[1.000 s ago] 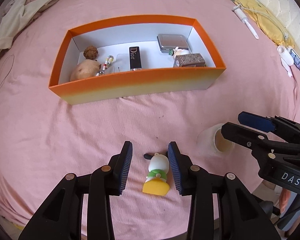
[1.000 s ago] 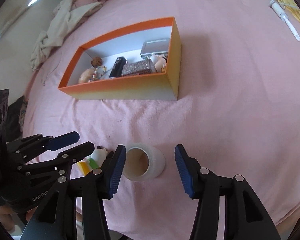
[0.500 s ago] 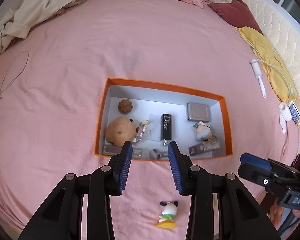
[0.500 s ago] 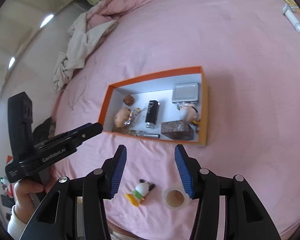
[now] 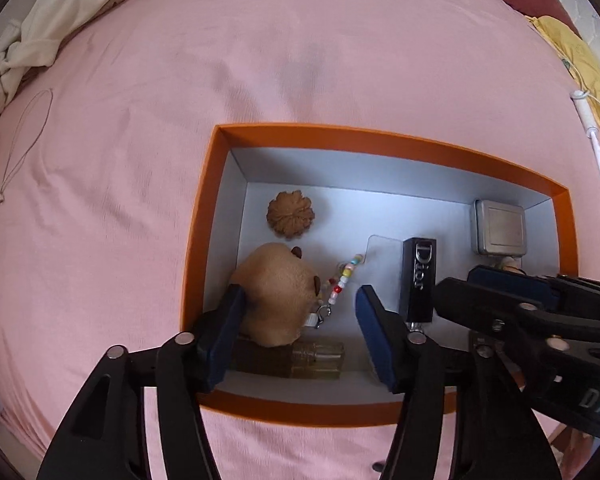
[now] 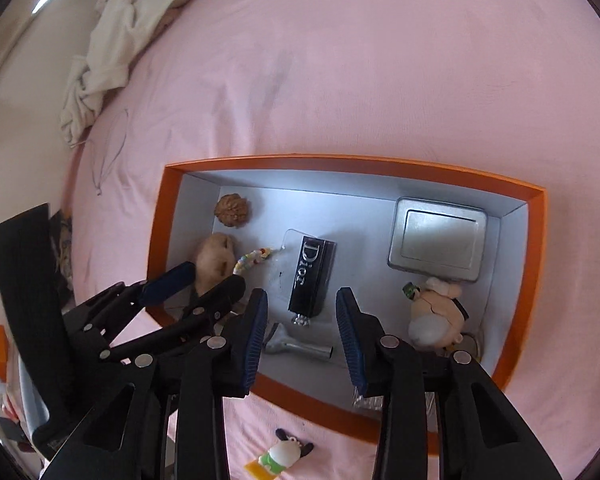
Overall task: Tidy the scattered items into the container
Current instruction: 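Grasp the black Dior lipstick with the right gripper while the left grasps the plush potato keychain, then lift the lipstick and plush keychain out and place them on the bedspread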
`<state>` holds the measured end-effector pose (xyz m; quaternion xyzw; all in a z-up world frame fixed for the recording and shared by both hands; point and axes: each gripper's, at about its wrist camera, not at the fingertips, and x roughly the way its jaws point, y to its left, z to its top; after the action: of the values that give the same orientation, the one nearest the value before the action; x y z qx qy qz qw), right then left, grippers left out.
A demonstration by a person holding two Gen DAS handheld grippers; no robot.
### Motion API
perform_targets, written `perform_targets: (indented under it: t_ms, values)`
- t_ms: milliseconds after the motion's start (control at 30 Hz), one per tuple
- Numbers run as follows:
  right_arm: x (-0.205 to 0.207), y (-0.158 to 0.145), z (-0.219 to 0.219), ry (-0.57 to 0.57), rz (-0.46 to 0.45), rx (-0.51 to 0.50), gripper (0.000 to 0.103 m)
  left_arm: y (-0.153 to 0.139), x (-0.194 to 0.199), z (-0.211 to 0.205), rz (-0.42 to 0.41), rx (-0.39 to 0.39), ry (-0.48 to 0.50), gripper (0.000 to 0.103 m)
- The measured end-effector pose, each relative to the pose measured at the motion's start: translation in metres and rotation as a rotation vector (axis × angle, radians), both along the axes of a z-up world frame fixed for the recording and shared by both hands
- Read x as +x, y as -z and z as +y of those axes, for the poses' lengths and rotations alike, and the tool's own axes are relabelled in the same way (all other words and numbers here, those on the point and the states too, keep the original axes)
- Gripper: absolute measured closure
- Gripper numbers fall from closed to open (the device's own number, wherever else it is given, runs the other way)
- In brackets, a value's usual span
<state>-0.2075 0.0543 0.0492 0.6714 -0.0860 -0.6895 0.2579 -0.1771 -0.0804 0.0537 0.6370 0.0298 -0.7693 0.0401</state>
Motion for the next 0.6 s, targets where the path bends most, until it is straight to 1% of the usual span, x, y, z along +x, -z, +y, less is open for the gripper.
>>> perform_targets:
  t_ms: [67, 100, 167, 200, 267, 333, 367, 400, 467, 567, 600]
  values:
    - [-0.005, 0.008, -0.007, 0.006, 0.003, 0.036, 0.069, 0.004, -0.003, 0.006, 0.011, -0.015, 0.029, 0.023]
    - [-0.008, 0.011, -0.011, 0.004, 0.003, 0.059, 0.069, 0.007, -0.004, 0.010, 0.009, -0.031, 0.046, 0.021]
    - [-0.010, 0.022, -0.021, -0.017, -0.018, 0.108, 0.070, 0.015, -0.006, 0.013, 0.005, -0.066, 0.061, 0.020]
    - [-0.011, 0.026, -0.024, -0.020, -0.025, 0.127, 0.070, 0.017, -0.008, 0.014, 0.010, -0.071, 0.067, 0.020]
    - [-0.015, 0.028, -0.025, -0.002, -0.034, 0.130, 0.071, 0.021, -0.010, 0.013, 0.026, -0.065, 0.085, 0.020]
    - [-0.017, 0.027, -0.026, -0.002, -0.025, 0.137, 0.081, 0.024, -0.011, 0.012, 0.018, -0.051, 0.120, 0.020]
    - [-0.017, 0.028, -0.026, 0.003, -0.020, 0.136, 0.083, 0.025, -0.011, 0.012, 0.010, -0.046, 0.138, 0.023]
    - [-0.017, 0.028, -0.024, 0.011, -0.019, 0.130, 0.083, 0.026, -0.012, 0.009, 0.004, -0.041, 0.148, 0.026]
    - [-0.016, 0.029, -0.016, 0.043, -0.030, 0.087, 0.084, 0.027, -0.014, 0.003, -0.006, -0.030, 0.159, 0.038]
    - [-0.013, 0.026, 0.000, 0.088, -0.026, 0.010, 0.085, 0.030, -0.018, -0.008, -0.007, -0.001, 0.136, 0.050]
    - [-0.012, 0.022, 0.007, 0.108, -0.020, -0.031, 0.085, 0.031, -0.020, -0.011, -0.006, 0.006, 0.126, 0.051]
